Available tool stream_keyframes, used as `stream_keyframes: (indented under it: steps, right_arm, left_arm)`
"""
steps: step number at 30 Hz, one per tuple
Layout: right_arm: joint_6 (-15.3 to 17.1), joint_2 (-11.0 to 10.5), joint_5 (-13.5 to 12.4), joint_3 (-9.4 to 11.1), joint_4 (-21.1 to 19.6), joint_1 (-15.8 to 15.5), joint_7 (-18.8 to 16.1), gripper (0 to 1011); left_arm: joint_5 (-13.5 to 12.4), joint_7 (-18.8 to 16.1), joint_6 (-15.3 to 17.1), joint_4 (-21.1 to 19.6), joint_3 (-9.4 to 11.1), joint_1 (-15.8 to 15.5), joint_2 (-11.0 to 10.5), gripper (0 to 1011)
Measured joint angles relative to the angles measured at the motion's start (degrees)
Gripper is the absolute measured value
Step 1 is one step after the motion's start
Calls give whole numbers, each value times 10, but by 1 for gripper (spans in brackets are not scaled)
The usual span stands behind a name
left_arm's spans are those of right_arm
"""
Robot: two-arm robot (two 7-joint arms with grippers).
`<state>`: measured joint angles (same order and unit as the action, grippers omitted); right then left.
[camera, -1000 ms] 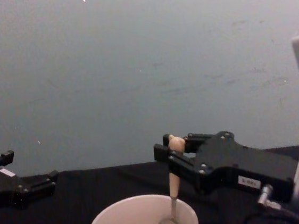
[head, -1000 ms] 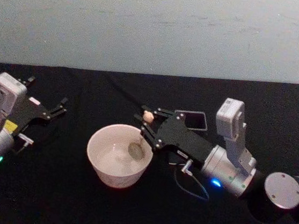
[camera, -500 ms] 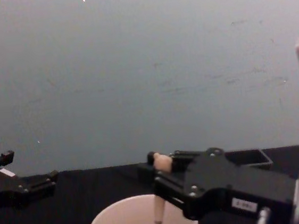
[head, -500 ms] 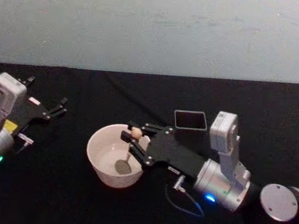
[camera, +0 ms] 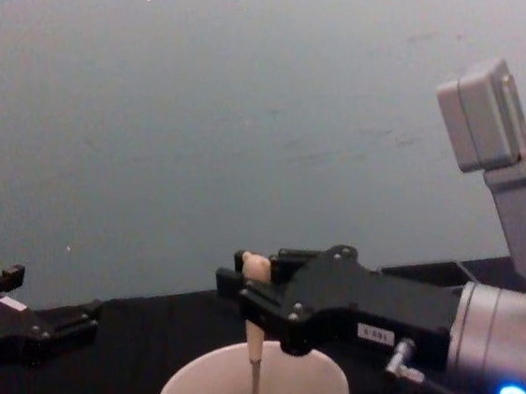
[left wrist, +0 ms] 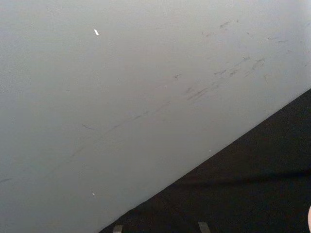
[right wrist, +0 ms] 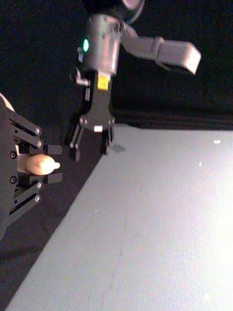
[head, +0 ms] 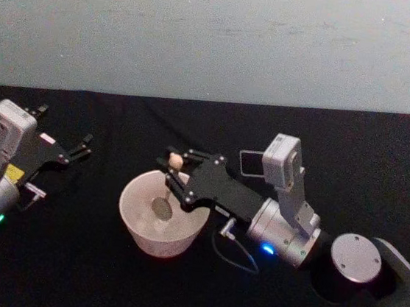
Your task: Pick up the stirring spoon with one hand, stir inside the cup, then place it back in its original position.
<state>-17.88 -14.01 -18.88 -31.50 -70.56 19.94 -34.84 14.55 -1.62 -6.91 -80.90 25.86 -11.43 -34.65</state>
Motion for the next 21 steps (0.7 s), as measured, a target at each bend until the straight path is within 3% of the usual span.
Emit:
stream_keyframes:
  steps: [6,21]
  right_arm:
    - [-4,8,6,11,19,11,11,213]
    - [-3,2,10,25,20,9,11,213]
  left_arm:
    - [0,0,0,0,0,0,0,1001]
    - [0,0,0,0,0,0,0,1001]
